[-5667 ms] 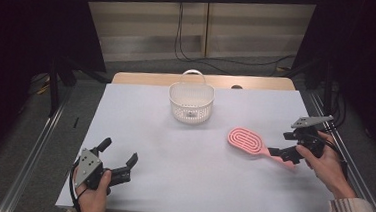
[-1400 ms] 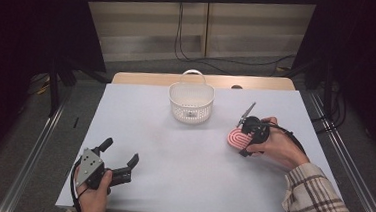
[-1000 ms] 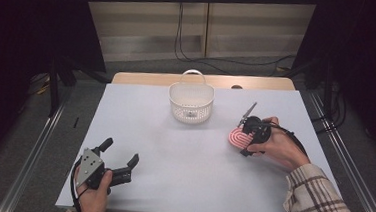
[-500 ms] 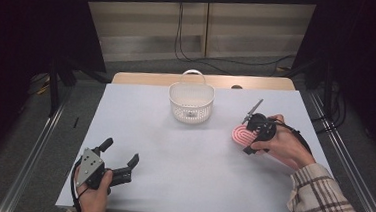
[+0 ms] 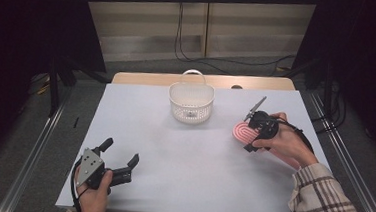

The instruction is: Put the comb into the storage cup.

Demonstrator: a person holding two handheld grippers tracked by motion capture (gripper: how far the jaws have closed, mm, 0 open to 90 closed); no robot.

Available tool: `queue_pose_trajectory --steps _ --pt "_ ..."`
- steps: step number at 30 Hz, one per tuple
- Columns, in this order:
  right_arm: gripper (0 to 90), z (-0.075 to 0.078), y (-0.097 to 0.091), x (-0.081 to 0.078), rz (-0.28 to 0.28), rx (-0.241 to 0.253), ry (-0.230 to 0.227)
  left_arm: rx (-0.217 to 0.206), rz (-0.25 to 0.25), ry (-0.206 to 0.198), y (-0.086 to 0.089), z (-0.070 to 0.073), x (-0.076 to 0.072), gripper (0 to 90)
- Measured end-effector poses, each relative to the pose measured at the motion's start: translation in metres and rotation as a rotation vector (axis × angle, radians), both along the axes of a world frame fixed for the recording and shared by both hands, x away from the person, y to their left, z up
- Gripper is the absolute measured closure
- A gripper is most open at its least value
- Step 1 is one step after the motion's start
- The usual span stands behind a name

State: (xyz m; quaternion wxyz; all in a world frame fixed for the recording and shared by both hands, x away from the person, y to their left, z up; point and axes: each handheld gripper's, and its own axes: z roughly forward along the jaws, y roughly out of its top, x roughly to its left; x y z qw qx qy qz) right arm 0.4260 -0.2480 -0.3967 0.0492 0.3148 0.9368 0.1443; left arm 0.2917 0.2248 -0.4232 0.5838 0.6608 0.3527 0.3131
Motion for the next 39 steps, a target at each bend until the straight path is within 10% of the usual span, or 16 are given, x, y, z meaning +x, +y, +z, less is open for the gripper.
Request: queue_pose_trajectory --steps 39 --pt "20.0 0.028 -0.014 -0.007 -0.085 0.087 -0.104 0.0 -0.001 -0.002 0.0 0.0 0.0 1.4"
